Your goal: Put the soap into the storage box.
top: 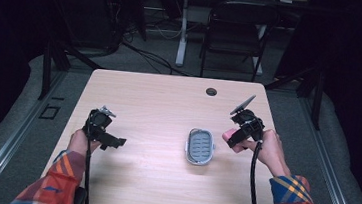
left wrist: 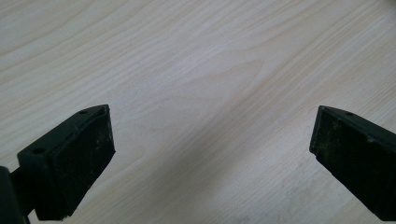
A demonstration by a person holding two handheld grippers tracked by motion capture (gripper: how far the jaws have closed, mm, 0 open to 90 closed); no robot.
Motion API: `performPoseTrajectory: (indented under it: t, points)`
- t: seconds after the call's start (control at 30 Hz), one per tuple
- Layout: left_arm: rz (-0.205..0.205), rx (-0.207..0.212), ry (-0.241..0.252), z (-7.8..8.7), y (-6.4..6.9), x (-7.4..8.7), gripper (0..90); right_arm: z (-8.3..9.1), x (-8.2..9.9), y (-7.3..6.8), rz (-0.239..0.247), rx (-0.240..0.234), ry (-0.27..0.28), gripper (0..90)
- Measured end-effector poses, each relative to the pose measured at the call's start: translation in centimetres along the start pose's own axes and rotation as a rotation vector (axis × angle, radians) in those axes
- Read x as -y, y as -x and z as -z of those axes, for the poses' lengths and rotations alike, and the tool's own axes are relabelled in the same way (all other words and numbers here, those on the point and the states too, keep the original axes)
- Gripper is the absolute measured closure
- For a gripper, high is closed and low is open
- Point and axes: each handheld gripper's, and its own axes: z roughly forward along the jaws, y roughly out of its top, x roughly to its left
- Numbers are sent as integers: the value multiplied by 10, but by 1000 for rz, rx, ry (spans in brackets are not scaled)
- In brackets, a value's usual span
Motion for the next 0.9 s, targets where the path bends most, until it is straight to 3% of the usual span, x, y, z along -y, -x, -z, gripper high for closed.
performPoseTrajectory:
  t: [0.9]
  points:
    - [-2, 5, -2, 0, 1, 0, 0, 10, -14, -9, 32, 2, 5, 374]
